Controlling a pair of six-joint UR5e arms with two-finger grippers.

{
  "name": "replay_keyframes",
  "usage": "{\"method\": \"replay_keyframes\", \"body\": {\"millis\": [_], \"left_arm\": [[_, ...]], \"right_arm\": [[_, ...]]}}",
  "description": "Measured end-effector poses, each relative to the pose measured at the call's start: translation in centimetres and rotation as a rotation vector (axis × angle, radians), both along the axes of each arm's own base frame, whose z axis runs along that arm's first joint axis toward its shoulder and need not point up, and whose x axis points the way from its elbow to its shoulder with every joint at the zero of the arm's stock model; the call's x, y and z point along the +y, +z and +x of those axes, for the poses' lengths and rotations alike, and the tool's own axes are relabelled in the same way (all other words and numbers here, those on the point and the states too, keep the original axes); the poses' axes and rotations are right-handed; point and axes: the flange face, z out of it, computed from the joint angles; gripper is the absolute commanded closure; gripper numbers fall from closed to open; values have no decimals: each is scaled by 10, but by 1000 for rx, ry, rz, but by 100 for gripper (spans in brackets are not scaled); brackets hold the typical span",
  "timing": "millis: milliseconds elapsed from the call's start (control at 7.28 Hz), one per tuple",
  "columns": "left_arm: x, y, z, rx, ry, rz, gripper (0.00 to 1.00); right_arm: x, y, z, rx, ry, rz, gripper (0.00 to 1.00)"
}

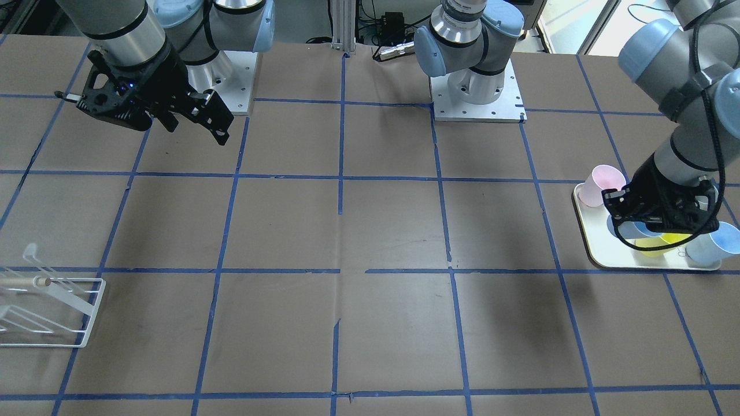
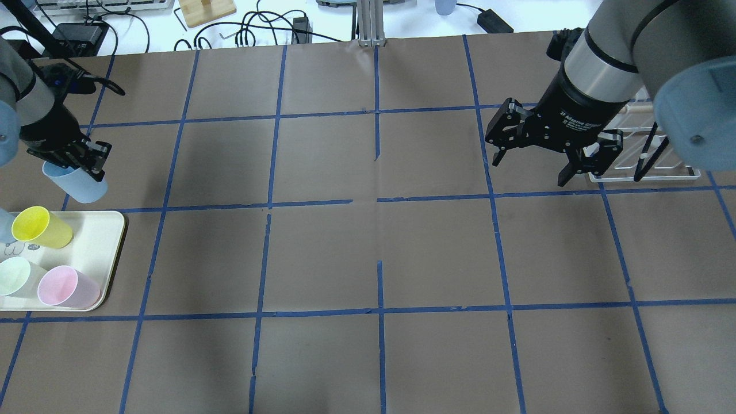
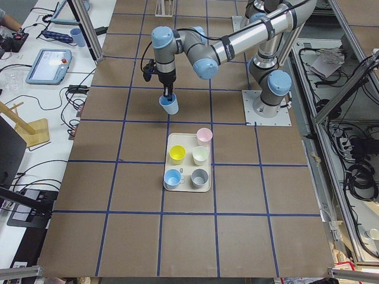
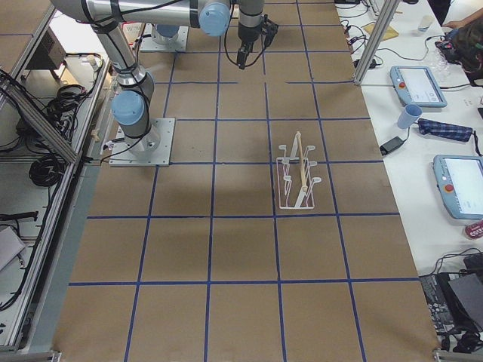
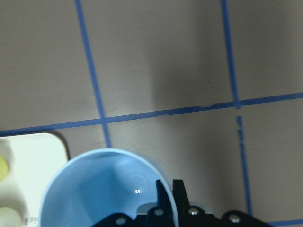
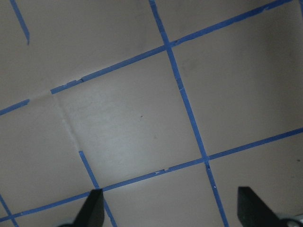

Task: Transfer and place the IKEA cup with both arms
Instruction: 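Carry the cup to the white tray with the left gripper while the right gripper withdraws, then lower the cup into the tray slot and open the left gripper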

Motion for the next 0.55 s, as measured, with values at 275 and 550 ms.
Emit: {"method": "replay_keyframes", "body": {"millis": [275,550], "left_arm": [[9,-48,49,-27,-29,-41,100],[19,-84,66,-24,-17,-34,100]], "right_arm": [[2,17,0,36,11,20,0],[3,12,-2,55,20,41,0]]}}
